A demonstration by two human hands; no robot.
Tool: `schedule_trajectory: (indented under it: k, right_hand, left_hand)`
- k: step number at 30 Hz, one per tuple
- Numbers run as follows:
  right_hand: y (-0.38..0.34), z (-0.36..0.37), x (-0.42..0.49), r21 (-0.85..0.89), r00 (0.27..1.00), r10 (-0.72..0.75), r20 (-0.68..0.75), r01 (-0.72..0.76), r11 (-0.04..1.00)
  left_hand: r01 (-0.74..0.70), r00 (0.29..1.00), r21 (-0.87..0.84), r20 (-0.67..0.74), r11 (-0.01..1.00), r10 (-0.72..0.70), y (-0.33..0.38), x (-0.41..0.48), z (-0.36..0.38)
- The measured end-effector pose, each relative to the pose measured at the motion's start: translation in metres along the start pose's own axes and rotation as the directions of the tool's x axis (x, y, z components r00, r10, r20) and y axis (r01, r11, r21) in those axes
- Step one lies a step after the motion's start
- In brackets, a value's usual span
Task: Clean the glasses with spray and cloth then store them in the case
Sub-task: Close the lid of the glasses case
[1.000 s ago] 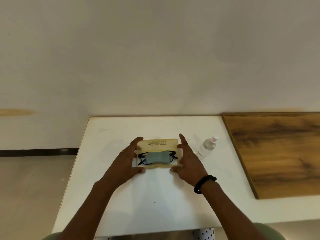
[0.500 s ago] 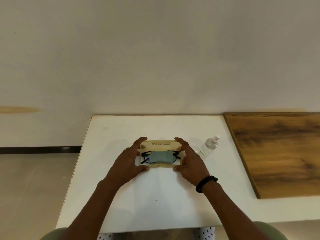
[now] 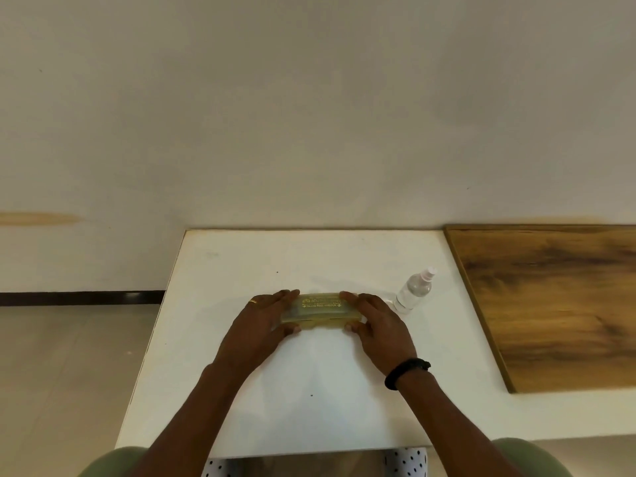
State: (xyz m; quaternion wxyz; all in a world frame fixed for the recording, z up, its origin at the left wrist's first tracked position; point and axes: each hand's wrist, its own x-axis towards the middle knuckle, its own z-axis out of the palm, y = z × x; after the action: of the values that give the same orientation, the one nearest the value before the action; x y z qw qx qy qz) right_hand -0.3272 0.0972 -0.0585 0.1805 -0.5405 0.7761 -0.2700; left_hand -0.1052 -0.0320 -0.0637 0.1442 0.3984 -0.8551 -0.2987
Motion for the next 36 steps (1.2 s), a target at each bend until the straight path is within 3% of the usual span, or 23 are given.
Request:
schedule_trajectory:
  k: [9,18,26,31,36]
  right_hand:
    - [-0.002,0.004,-0.005,0.005,0.996,0.016,-0.086,-0.016,1.0]
    - [0.0,0.011,-0.008,-0.005,0.991,-0.015,-0.131,0.015,1.0]
    - [0.001,0.012,-0.009,-0.052,0.987,-0.037,-0.156,0.029,0.998]
    - [-0.007,0.005,-0.017,-0.168,0.991,-0.054,-0.122,0.033,0.985]
    - [-0.043,-0.036,-0.025,-0.162,0.919,-0.173,-0.354,0.122,0.979]
  left_hand:
    - [-0.031,0.997,0.135,-0.06,0.99,0.039,0.007,-0.007,0.01]
    - [-0.027,0.999,0.193,-0.023,0.981,0.033,0.002,-0.009,0.013]
    - [-0.034,0.998,0.195,-0.04,0.98,0.043,0.005,-0.01,0.013]
    - [-0.018,0.998,0.134,-0.059,0.991,0.026,0.009,-0.01,0.01]
    - [-0.004,0.998,0.07,-0.063,0.998,0.009,0.013,-0.009,0.006]
